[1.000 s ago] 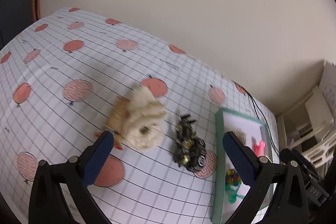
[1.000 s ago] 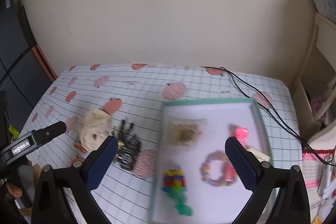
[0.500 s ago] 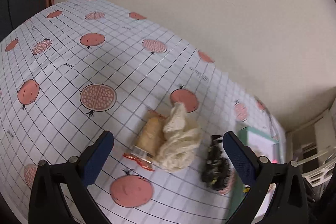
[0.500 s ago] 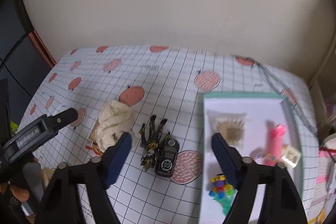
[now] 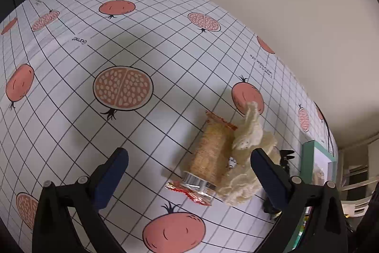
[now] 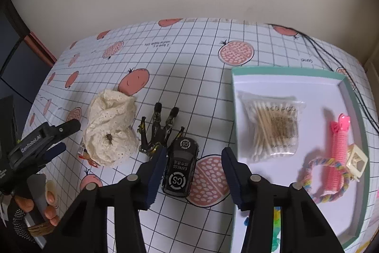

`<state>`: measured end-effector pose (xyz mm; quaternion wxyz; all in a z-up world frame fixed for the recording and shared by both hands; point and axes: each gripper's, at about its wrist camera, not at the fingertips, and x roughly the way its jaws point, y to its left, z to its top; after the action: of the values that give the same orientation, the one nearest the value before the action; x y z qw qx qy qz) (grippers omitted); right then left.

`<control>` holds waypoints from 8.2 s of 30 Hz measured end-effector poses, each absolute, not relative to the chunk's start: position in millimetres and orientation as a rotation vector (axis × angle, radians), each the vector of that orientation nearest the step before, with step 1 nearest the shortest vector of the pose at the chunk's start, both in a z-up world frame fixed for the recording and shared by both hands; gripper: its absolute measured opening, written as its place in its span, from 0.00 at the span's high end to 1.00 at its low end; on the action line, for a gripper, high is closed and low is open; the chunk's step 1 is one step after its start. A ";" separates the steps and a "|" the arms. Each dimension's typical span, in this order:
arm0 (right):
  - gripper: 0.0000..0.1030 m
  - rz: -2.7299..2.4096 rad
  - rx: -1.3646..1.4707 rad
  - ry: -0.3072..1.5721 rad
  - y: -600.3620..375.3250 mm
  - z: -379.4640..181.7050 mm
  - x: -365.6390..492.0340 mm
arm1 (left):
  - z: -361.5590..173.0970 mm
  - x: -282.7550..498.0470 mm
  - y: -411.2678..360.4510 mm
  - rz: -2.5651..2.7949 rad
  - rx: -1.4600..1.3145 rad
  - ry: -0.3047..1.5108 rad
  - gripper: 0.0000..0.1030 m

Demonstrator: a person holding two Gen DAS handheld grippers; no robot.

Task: Organize objects
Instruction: 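Grasp the wrapped biscuit packet with the left tool while the right tool grasps the black toy car, then carry the biscuit packet and black toy car into the tray and release both, then withdraw both tools toward the lace cloth and black robot figure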

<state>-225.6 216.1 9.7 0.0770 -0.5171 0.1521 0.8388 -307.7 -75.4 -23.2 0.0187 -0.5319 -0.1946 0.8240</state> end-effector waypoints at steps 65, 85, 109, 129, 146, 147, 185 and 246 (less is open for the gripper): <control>0.68 2.499 -1.712 0.337 195.0 -27.3 -230.4 | -40.5 -306.3 -63.4 2.686 -1.690 -0.410 0.65; 0.68 2.591 -1.598 0.352 211.4 19.2 -220.2 | 4.6 -301.0 -68.9 2.729 -1.591 -0.517 0.65; 0.68 2.442 -1.345 0.551 360.8 52.3 -149.2 | 47.5 -268.0 111.1 2.369 -1.369 -0.349 0.65; 0.68 2.422 -1.379 0.618 384.4 27.8 -141.0 | 4.7 -230.9 218.3 2.155 -1.408 -0.143 0.65; 0.67 2.456 -1.373 0.627 379.0 38.9 -140.2 | 16.5 -239.6 202.5 2.189 -1.407 -0.181 0.50; 0.67 2.462 -1.370 0.617 377.5 40.7 -140.3 | 19.0 -241.0 199.8 2.199 -1.401 -0.186 0.50; 0.00 2.525 -1.371 0.499 351.8 35.0 -153.3 | 13.5 -277.4 112.5 2.547 -1.462 -0.247 0.00; 0.18 2.638 -1.551 0.354 184.3 -20.9 -242.6 | -8.7 -306.2 -31.3 2.629 -1.483 -0.377 0.13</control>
<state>-242.6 184.3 -20.9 0.0304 -0.5033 0.1147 0.8560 -306.2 -31.3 -8.7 0.0498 -0.4871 -0.1239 0.8631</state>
